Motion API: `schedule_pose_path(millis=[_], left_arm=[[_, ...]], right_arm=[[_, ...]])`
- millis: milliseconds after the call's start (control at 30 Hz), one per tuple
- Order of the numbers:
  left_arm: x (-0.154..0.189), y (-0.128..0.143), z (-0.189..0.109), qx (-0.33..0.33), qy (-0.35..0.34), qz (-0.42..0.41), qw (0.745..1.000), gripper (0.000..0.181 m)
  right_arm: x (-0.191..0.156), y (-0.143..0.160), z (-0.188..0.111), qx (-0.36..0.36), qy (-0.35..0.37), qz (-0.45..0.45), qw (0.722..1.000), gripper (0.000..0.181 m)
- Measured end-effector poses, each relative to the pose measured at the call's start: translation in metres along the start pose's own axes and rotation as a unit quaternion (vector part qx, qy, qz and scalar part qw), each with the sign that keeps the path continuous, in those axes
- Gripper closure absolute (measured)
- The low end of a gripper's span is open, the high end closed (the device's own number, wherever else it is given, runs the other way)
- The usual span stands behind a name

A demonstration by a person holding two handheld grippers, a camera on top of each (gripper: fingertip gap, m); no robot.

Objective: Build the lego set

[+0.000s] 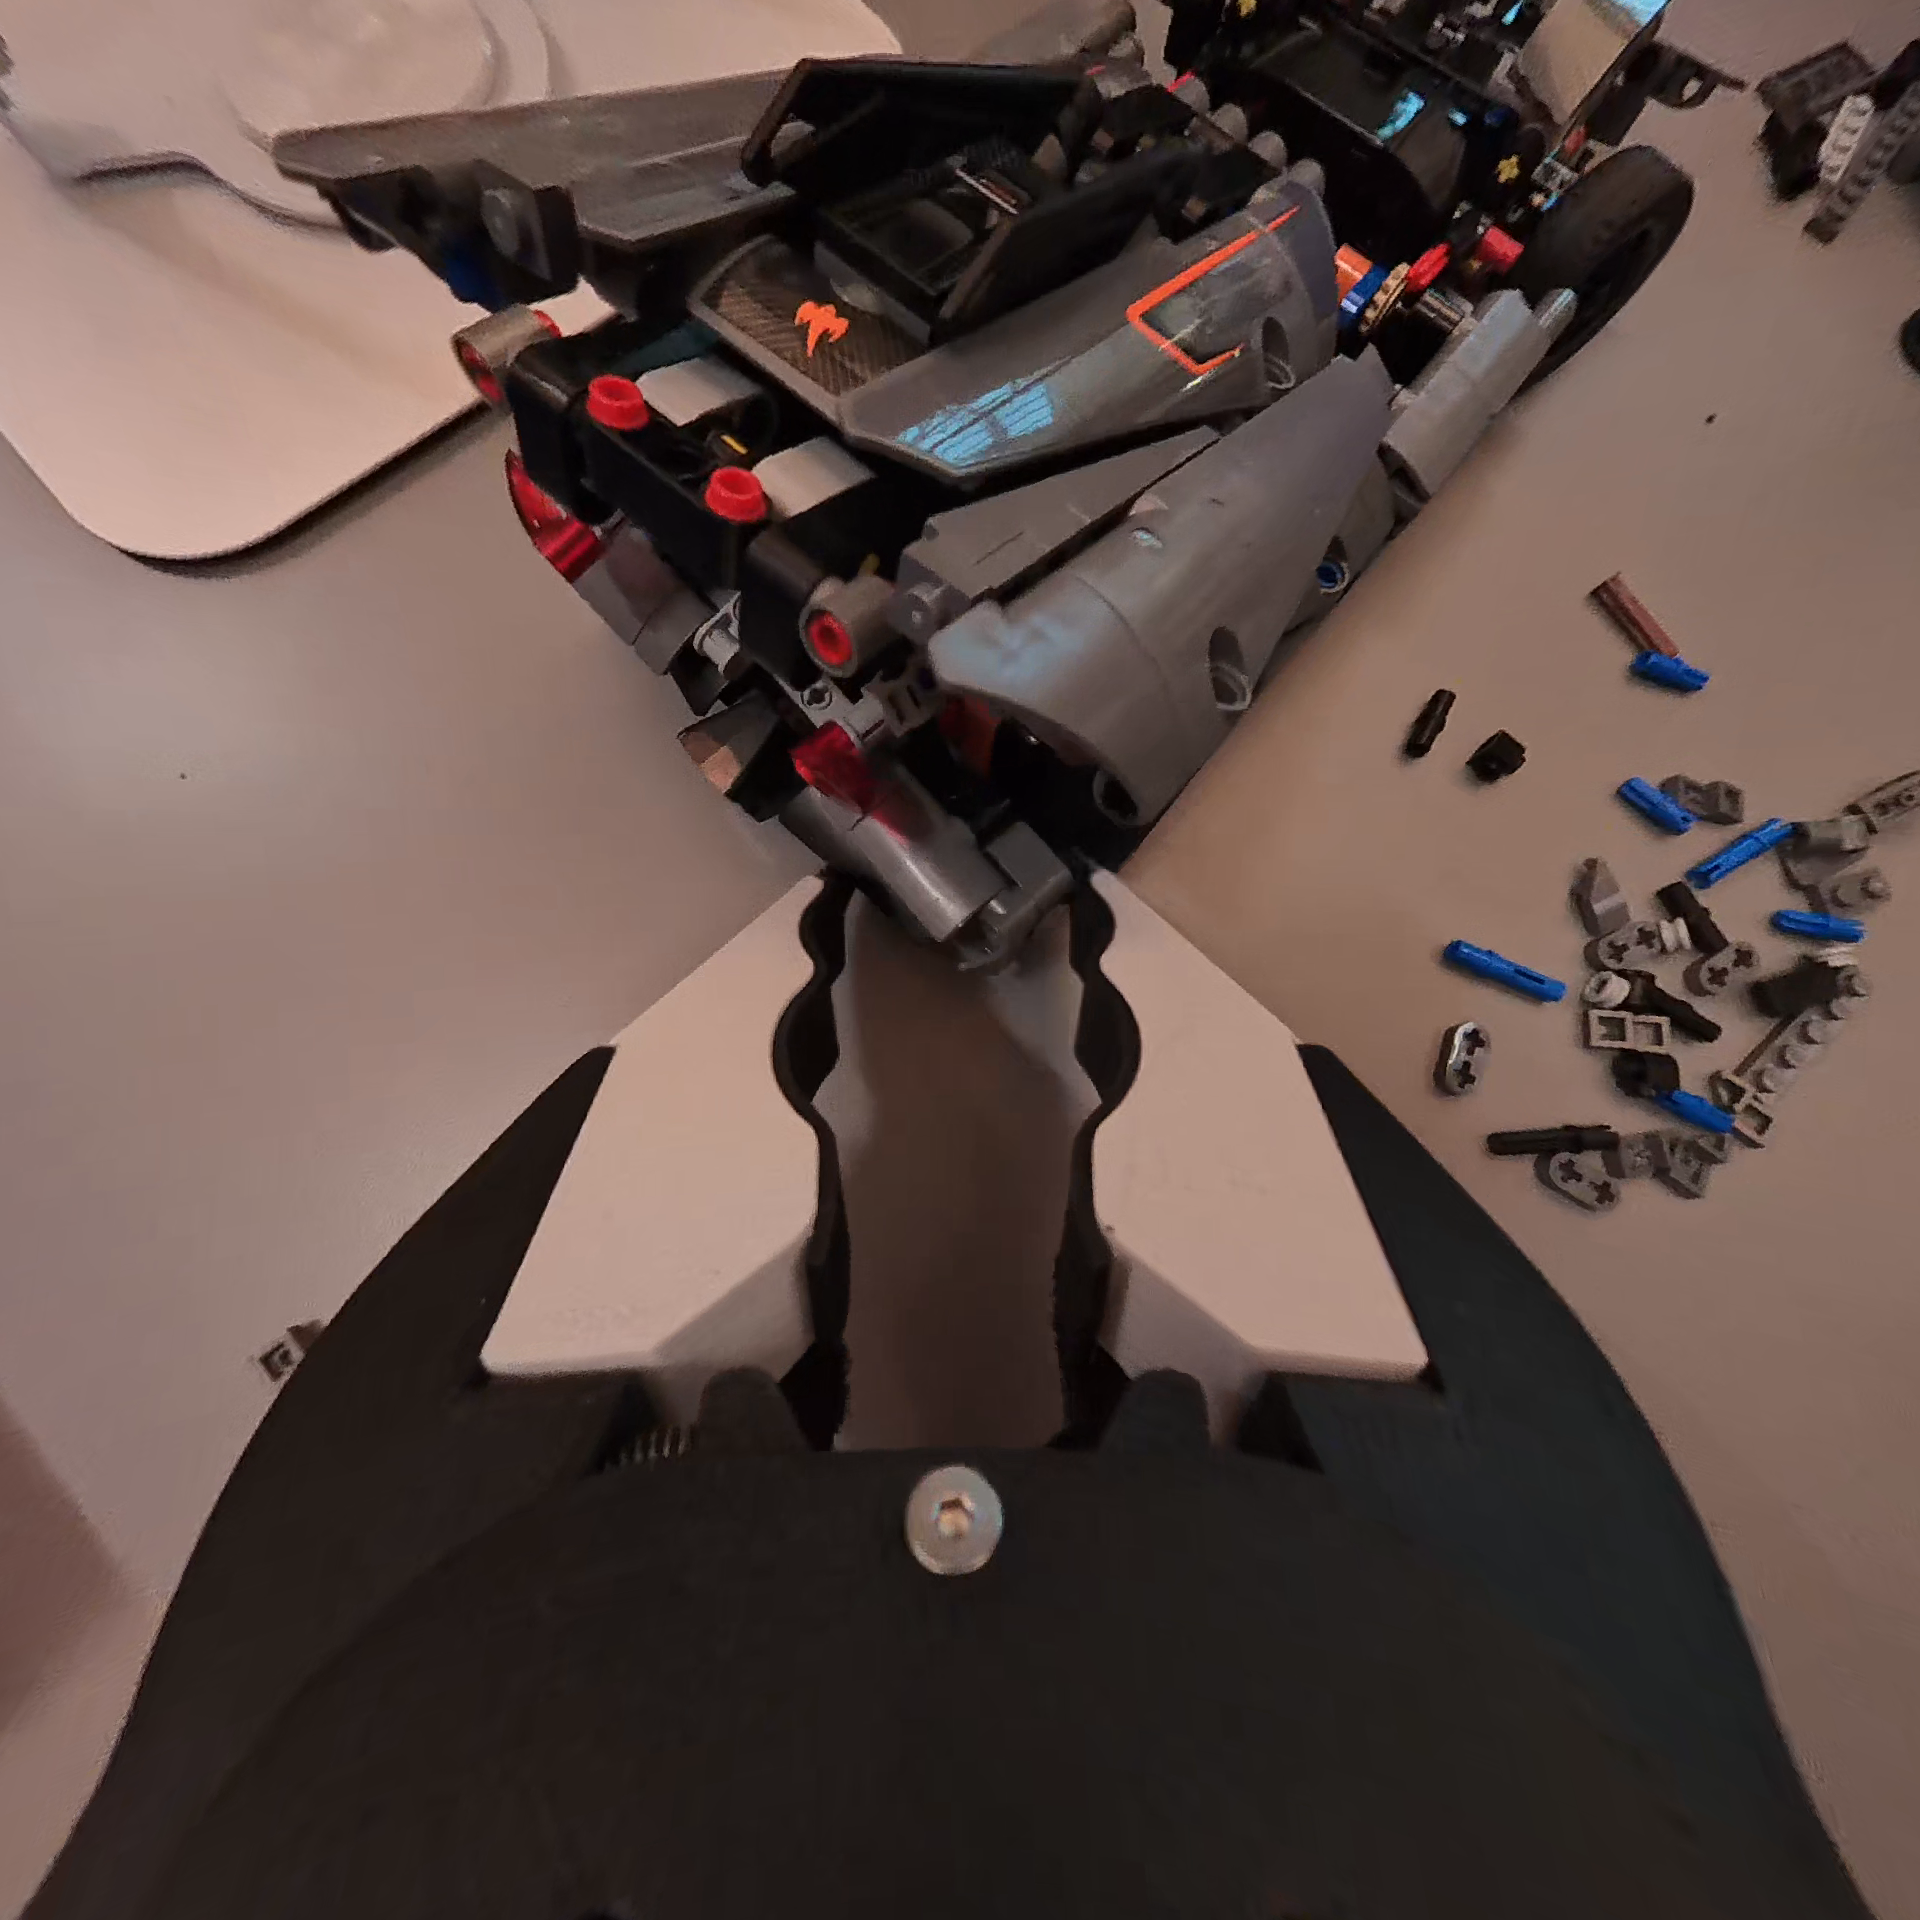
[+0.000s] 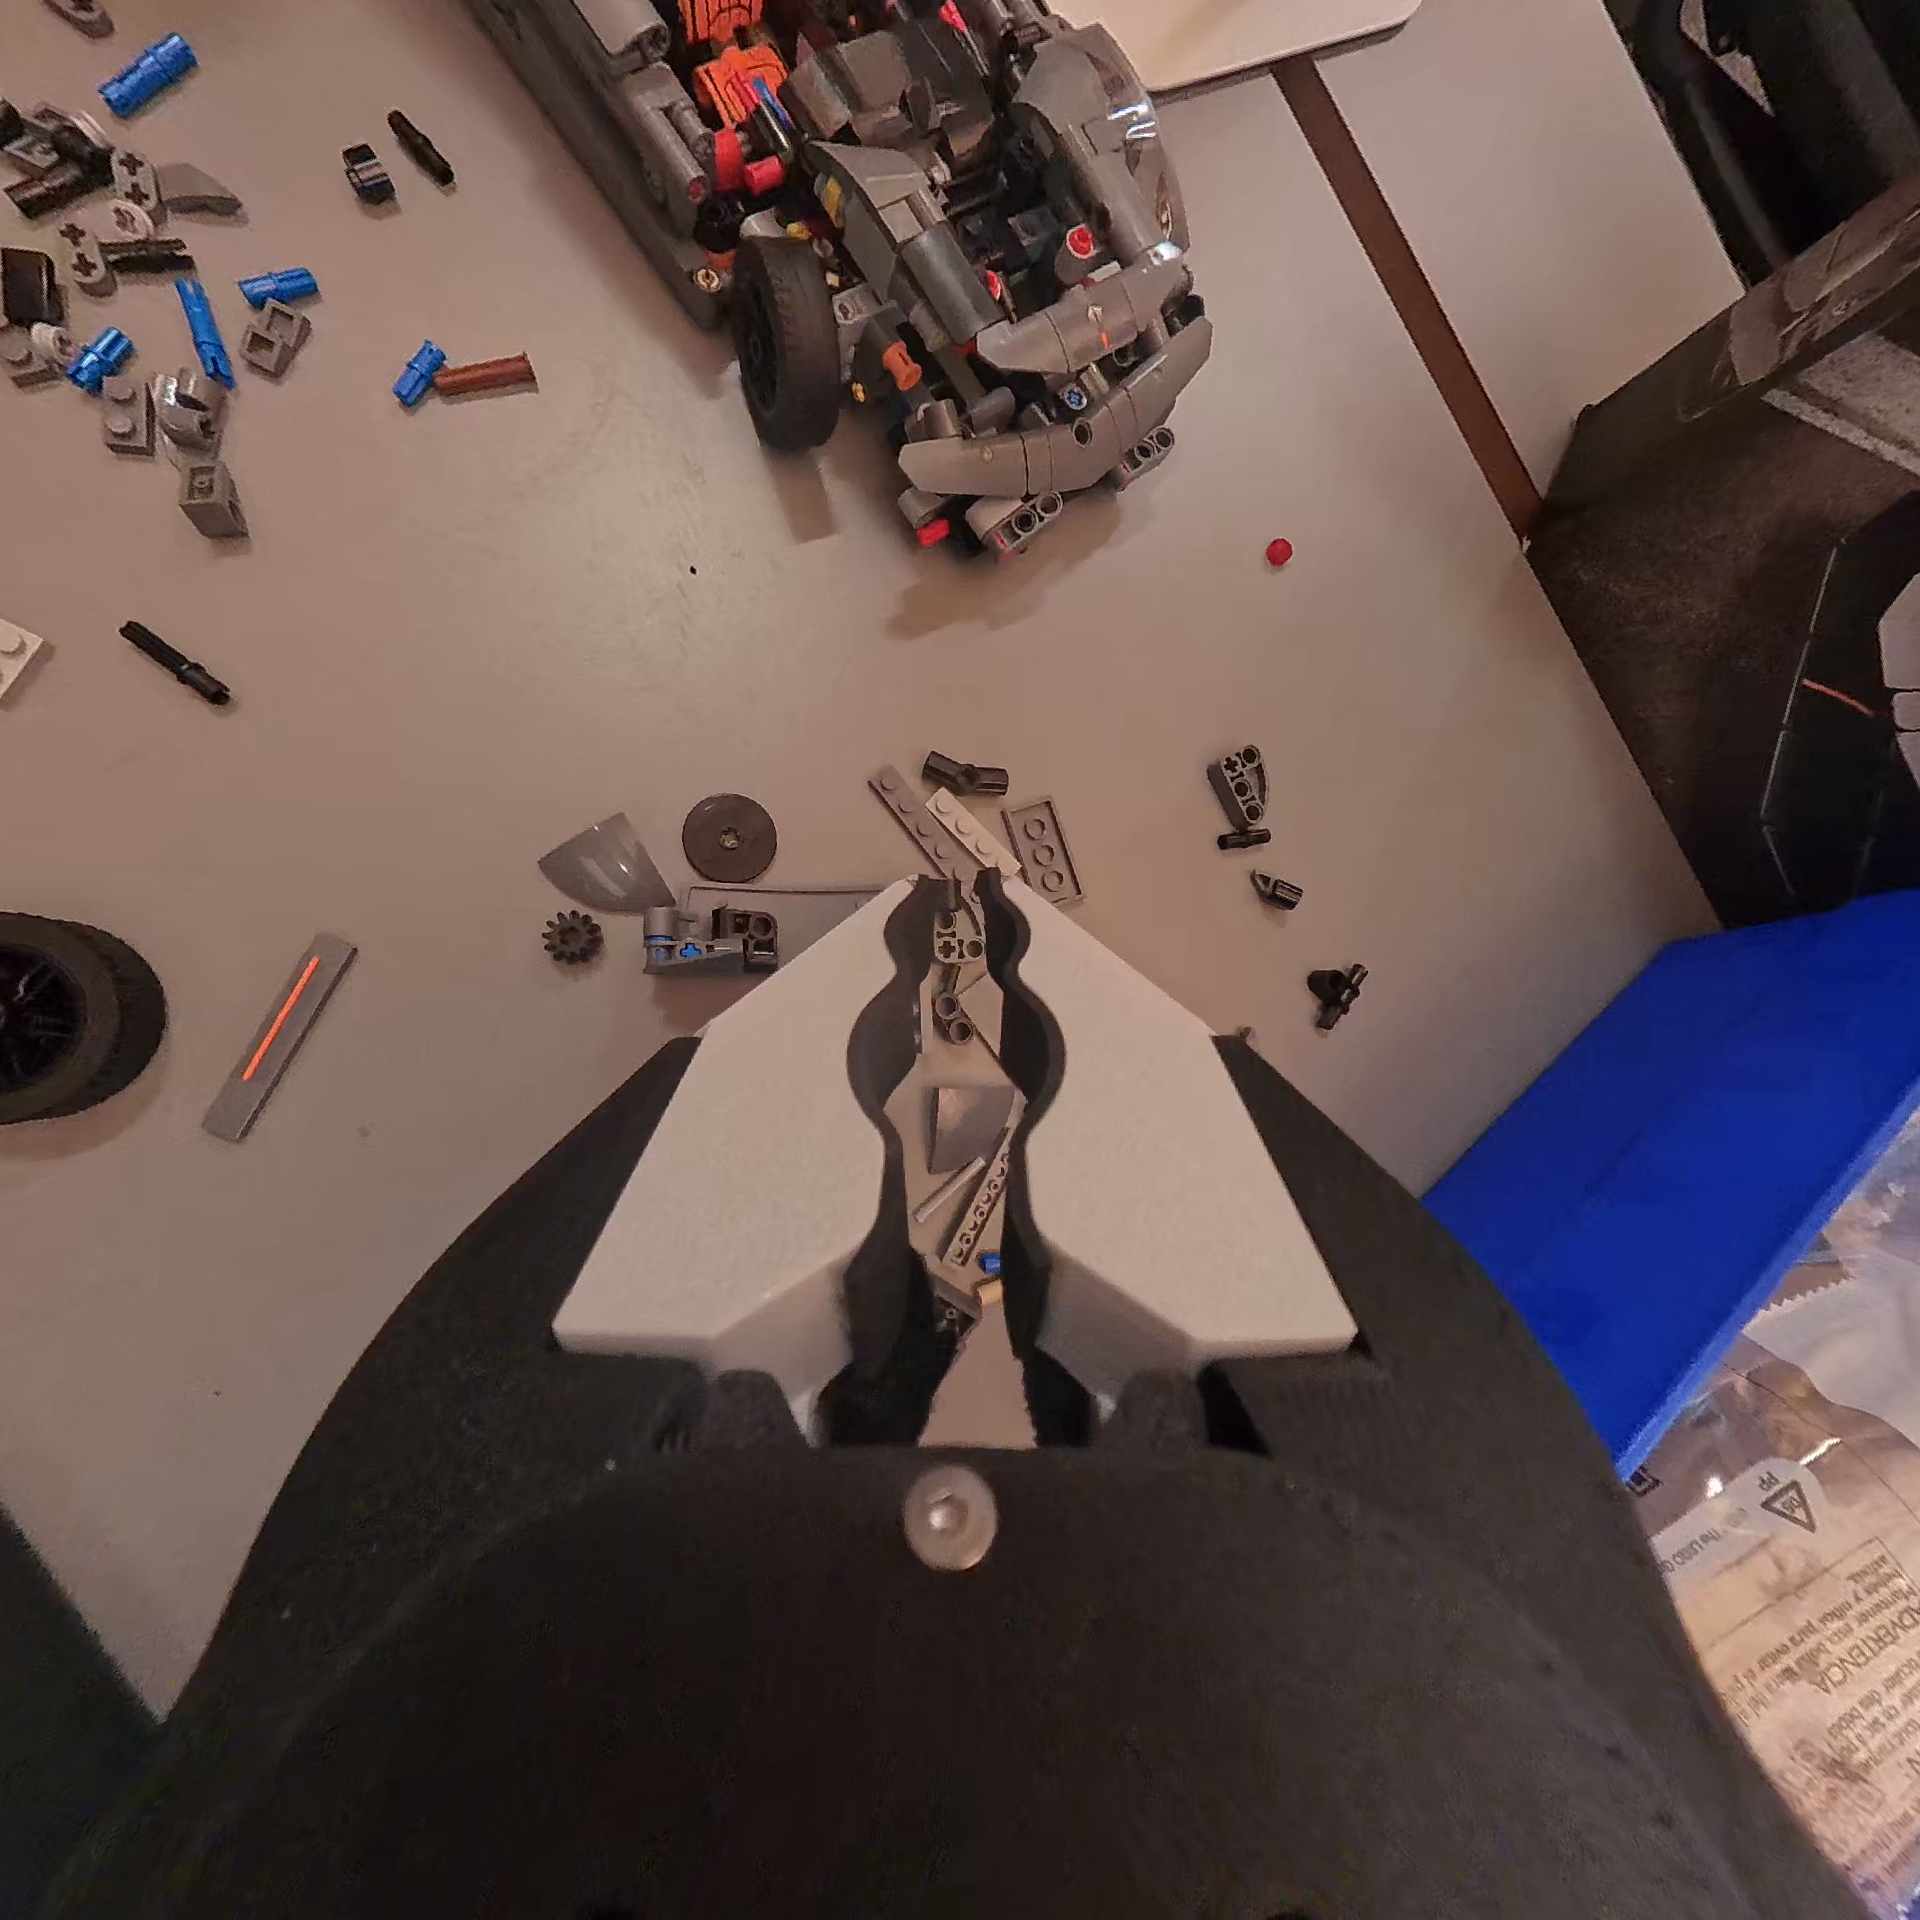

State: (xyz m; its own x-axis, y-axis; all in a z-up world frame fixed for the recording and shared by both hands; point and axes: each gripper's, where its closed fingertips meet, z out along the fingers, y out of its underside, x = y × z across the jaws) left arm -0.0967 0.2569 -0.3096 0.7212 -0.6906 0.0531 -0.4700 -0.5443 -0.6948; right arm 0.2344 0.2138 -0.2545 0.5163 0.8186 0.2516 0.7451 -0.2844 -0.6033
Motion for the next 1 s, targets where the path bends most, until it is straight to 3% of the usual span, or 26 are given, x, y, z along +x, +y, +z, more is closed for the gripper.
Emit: schedule_pose_path(millis=[333,467,1000], left_arm=[[-0.013,0.0,-0.009,0.004,-0.003,0.014,1.0,0.156],[-0.034,0.001,-0.015,0.01,-0.031,0.014,0.999,0.16],[-0.016,0.009,-0.019,0.014,0.038,0.012,0.999,0.147]], right_arm=[[0.001,0.0,-0.001,0.001,0.001,0.002,1.0,0.174],[0.001,0.001,-0.001,-0.001,0.002,0.001,1.0,0.174],[0.0,0.002,0.001,-0.004,-0.001,0.0,1.0,0.174]])
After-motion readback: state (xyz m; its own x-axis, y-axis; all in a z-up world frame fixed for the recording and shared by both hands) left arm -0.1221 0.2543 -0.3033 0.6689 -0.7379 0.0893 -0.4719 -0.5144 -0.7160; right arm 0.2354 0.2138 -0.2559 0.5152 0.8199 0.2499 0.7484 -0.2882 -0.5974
